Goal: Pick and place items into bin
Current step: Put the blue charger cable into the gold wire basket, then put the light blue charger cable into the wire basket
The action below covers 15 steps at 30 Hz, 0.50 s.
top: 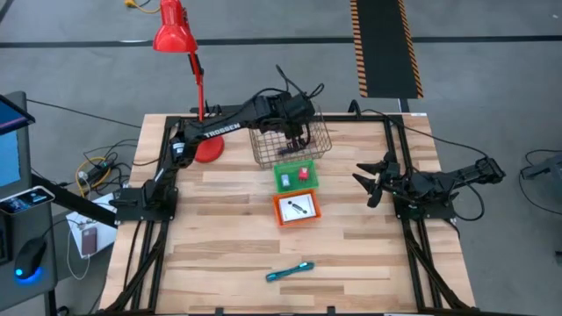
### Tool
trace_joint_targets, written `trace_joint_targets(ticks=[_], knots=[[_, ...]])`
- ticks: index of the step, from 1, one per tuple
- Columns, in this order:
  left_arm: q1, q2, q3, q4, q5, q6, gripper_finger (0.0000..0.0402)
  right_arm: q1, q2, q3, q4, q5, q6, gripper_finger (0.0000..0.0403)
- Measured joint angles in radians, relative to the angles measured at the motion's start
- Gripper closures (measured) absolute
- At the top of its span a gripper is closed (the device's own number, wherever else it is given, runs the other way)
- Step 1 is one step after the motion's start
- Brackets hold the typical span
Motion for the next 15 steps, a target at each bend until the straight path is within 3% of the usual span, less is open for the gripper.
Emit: trace_joint_targets(ticks=[5, 11, 15], knots=[[-0.004, 0.0, 0.0, -0.039, -0.014, -0.085, 0.0276, 0.0, 0.0, 0.0, 0.0, 0.0, 0.0, 0.0216], [-0.068, 0.0, -0.018, -0.15, 0.358, -0.2, 0.0269, 0.0, 0.0, 0.0, 0.0, 0.0, 0.0, 0.0216], [-0.176, 0.002, -0.045, -0.144, 0.448, -0.259, 0.0269, 0.0, 0.0, 0.0, 0.0, 0.0, 0.0, 0.0216]])
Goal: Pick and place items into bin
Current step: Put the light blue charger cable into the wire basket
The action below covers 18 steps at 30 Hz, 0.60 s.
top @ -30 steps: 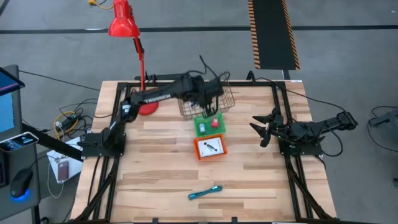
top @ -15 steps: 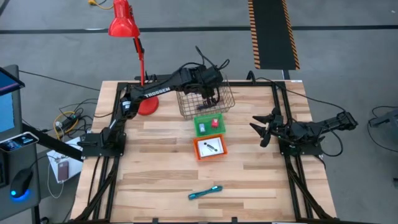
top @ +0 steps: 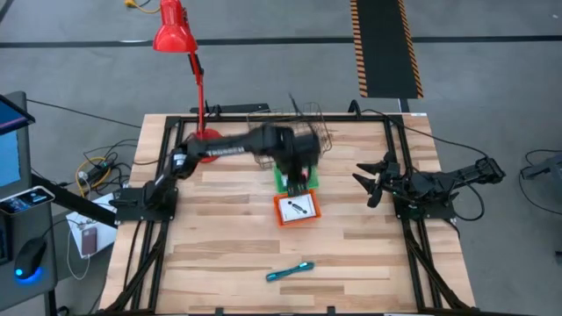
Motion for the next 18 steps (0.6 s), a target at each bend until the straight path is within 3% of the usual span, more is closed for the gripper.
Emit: trace_joint_targets(ticks=[5, 12, 18], knots=[[-0.152, 0.0, -0.049, 0.084, -0.029, -0.063, 0.0269, 0.0, 0.0, 0.0, 0.0, 0.0, 0.0, 0.0216], [-0.31, -0.001, -0.136, 0.127, -0.194, -0.159, 0.0269, 0.0, 0.0, 0.0, 0.0, 0.0, 0.0, 0.0216], [-0.372, -0.003, -0.237, 0.176, -0.169, -0.309, 0.0269, 0.0, 0.0, 0.0, 0.0, 0.0, 0.0, 0.0216]])
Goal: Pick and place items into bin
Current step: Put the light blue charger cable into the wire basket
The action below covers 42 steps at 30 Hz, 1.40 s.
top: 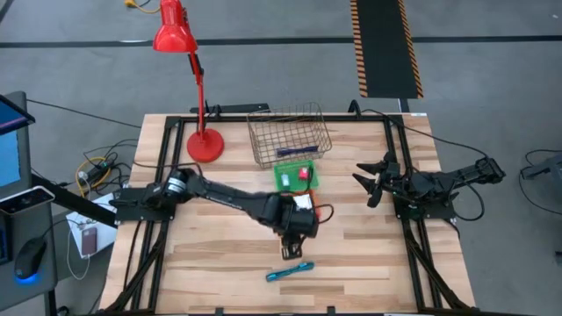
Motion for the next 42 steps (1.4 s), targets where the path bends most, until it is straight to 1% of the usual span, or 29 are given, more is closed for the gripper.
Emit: trace_joint_targets(ticks=[4, 8, 14, 24, 29, 34, 42], knots=[[-0.029, 0.002, -0.073, 0.059, 0.025, -0.06, 0.0269, 0.0, 0.0, 0.0, 0.0, 0.0, 0.0, 0.0216], [-0.051, 0.002, -0.151, 0.144, 0.089, -0.114, 0.0269, 0.0, 0.0, 0.0, 0.0, 0.0, 0.0, 0.0216], [-0.085, 0.002, -0.215, 0.28, 0.143, -0.182, 0.0269, 0.0, 0.0, 0.0, 0.0, 0.0, 0.0, 0.0216], [-0.122, 0.007, -0.214, 0.317, 0.143, -0.242, 0.0269, 0.0, 0.0, 0.0, 0.0, 0.0, 0.0, 0.0216], [-0.13, 0.051, -0.211, 0.372, 0.162, -0.274, 0.0269, 0.0, 0.0, 0.0, 0.0, 0.0, 0.0, 0.0216], [-0.131, 0.101, -0.21, 0.369, 0.182, -0.303, 0.0269, 0.0, 0.005, 0.0, 0.003, -0.001, 0.0, 0.0216], [-0.134, 0.171, -0.2, 0.42, 0.231, -0.35, 0.0269, 0.0, 0.026, 0.0, 0.005, -0.001, 0.001, 0.0216]])
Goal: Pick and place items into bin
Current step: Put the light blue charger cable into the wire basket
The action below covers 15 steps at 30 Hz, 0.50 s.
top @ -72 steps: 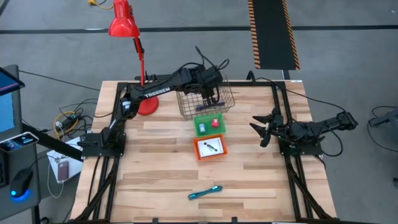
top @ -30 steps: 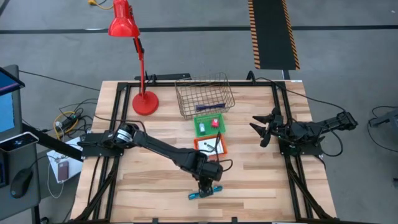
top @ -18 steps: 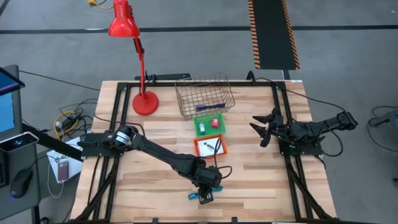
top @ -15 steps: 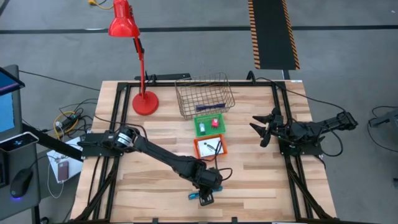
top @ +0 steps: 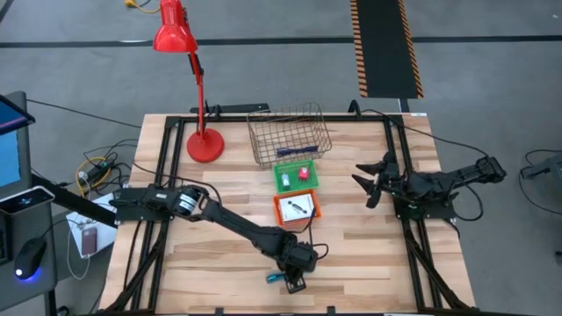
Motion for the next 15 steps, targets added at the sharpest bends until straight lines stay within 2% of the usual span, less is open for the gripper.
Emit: trace_joint_targets(ticks=[5, 8, 15], knots=[[0.002, 0.016, 0.0, -0.009, 0.014, -0.028, 0.0269, 0.0, 0.007, 0.0, -0.005, -0.001, -0.001, 0.0216], [0.002, 0.018, -0.001, -0.005, 0.008, -0.036, 0.0284, 0.0, 0.012, 0.0, -0.005, 0.001, -0.001, 0.0216], [-0.001, 0.026, 0.056, -0.034, -0.019, 0.021, 0.0386, 0.0, 0.013, 0.0, -0.005, 0.001, -0.001, 0.0216]])
